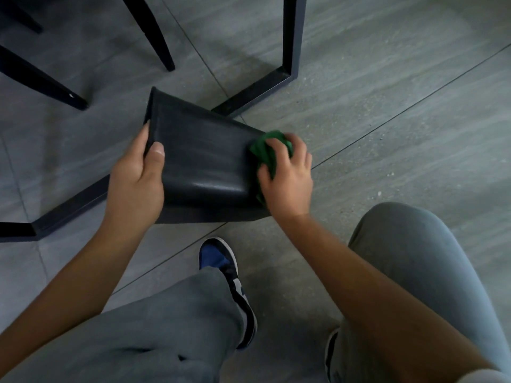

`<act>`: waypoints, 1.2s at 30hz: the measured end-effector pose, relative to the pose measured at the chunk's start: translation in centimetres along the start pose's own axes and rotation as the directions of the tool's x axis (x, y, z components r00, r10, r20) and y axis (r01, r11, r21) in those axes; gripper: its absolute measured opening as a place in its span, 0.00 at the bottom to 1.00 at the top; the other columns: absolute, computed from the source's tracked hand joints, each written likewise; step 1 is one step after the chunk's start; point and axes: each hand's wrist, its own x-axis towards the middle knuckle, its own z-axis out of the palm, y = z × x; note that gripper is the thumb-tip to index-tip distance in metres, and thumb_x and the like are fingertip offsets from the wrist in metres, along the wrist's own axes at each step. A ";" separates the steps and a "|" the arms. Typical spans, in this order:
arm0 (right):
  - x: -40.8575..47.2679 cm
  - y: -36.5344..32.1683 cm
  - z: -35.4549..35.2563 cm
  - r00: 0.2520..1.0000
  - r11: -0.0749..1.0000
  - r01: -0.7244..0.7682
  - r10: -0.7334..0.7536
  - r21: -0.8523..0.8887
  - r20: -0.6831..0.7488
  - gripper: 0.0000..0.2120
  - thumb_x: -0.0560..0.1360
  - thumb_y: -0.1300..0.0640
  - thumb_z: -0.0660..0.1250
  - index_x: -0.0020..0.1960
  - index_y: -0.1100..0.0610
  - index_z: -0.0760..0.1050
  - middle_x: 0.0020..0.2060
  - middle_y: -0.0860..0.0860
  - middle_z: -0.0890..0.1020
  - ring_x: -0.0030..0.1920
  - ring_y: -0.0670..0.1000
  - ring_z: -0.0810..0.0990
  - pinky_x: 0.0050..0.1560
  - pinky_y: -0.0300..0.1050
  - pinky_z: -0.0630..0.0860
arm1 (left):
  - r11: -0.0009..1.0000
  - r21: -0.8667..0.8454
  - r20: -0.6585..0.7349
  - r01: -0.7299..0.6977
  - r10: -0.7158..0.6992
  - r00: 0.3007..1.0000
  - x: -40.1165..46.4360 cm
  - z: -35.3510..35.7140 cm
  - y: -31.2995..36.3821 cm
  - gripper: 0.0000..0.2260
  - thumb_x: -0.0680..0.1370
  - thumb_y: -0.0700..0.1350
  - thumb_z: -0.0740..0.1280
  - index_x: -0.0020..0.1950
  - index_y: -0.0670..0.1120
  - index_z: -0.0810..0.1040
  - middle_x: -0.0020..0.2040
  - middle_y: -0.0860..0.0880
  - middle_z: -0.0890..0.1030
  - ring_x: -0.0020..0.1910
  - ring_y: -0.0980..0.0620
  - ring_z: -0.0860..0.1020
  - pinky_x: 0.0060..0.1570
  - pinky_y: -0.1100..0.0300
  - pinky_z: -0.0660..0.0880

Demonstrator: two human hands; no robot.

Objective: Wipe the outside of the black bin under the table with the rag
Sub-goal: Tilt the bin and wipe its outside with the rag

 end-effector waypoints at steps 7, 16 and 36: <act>1.3 5.8 -1.8 0.926 0.927 -0.375 0.374 0.025 0.044 0.23 0.74 0.53 0.73 0.69 0.51 0.77 0.69 0.52 0.73 0.64 0.56 0.78 0.60 0.50 0.79 | 0.996 0.050 0.058 -0.070 0.067 0.996 0.3 0.3 0.8 0.23 0.89 0.51 0.55 0.85 0.52 0.60 0.79 0.55 0.68 0.76 0.60 0.67 0.73 0.68 0.63; 4.9 -5.9 -2.6 0.995 0.963 0.095 -0.084 0.254 -0.052 0.25 0.71 0.54 0.75 0.68 0.51 0.79 0.70 0.57 0.74 0.66 0.59 0.78 0.59 0.51 0.80 | 0.974 0.171 0.088 -0.151 0.138 0.987 0.2 0.3 0.8 0.22 0.89 0.48 0.55 0.84 0.50 0.62 0.77 0.49 0.73 0.73 0.56 0.72 0.72 0.64 0.65; 6.0 3.1 1.4 0.990 0.963 0.118 -0.094 -0.242 0.108 0.16 0.76 0.56 0.66 0.63 0.52 0.82 0.70 0.59 0.77 0.62 0.69 0.76 0.49 0.64 0.82 | 1.000 -0.001 -0.011 -0.031 0.031 0.999 0.5 -0.4 -0.9 0.21 0.88 0.47 0.57 0.82 0.53 0.67 0.74 0.53 0.76 0.72 0.56 0.74 0.75 0.58 0.69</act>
